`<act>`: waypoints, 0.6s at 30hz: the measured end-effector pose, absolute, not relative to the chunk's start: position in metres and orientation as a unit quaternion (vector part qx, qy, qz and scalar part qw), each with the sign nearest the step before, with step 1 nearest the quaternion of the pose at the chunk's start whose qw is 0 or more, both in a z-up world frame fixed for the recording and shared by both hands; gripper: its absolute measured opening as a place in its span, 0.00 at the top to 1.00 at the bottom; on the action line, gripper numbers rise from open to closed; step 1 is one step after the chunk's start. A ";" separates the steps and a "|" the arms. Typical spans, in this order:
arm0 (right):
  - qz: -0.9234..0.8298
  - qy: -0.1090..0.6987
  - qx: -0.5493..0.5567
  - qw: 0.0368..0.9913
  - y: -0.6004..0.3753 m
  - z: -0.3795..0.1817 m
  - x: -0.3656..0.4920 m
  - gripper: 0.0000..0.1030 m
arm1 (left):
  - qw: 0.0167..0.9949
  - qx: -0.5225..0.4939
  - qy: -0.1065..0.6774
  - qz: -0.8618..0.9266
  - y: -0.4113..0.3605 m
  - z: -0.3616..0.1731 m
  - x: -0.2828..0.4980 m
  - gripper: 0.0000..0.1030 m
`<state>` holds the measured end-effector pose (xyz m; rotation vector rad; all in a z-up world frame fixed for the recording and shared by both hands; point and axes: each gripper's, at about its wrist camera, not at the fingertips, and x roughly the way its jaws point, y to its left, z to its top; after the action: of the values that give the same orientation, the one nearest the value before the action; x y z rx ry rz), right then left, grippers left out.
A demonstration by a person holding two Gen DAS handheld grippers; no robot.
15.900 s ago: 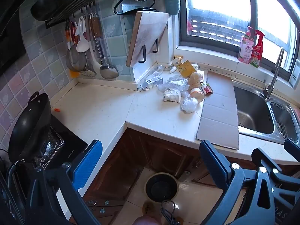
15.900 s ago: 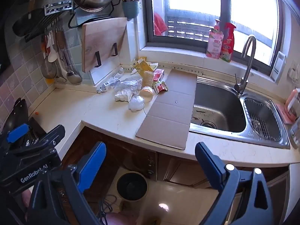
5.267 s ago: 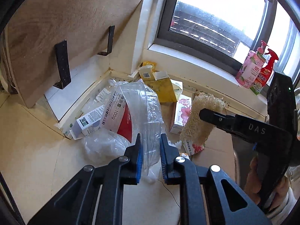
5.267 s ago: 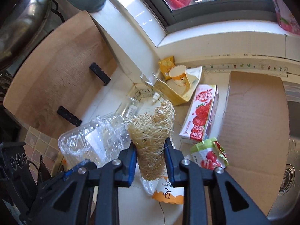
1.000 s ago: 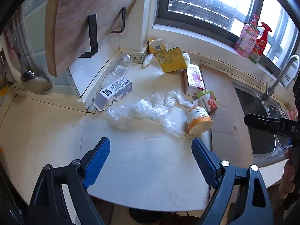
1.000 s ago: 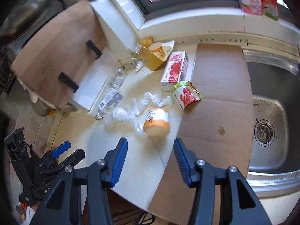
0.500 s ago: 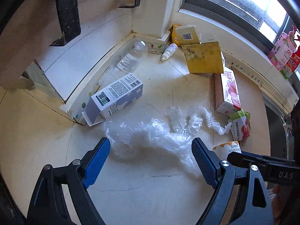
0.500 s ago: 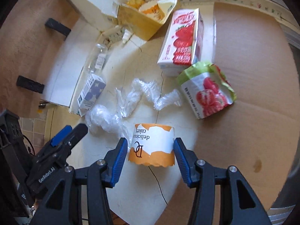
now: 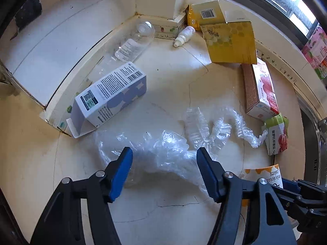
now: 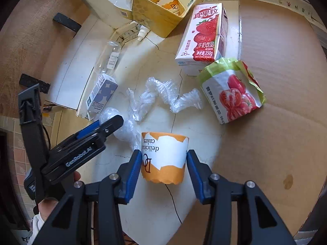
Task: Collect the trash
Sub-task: 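Grasp the crumpled plastic wrap with the left tool while the right tool grasps the orange-white paper cup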
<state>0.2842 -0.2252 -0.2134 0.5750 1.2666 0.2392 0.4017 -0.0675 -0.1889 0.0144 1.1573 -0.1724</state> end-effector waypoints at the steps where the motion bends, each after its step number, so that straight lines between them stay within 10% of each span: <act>1: 0.111 0.581 0.264 0.762 -0.225 -0.213 0.284 0.57 | 0.834 0.006 0.545 -0.085 -0.068 -0.190 0.402 0.48; 7: 0.111 0.572 0.264 0.769 -0.228 -0.211 0.278 0.60 | 0.841 -0.003 0.531 -0.100 -0.065 -0.189 0.395 0.74; 18: 0.119 0.539 0.274 0.788 -0.231 -0.184 0.250 0.61 | 0.859 -0.007 0.494 -0.133 -0.054 -0.148 0.338 0.77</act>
<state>0.2501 -0.2313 -0.1837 0.5905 1.1612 0.2569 0.3379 -0.0541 -0.1479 -0.0138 1.0369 -0.2782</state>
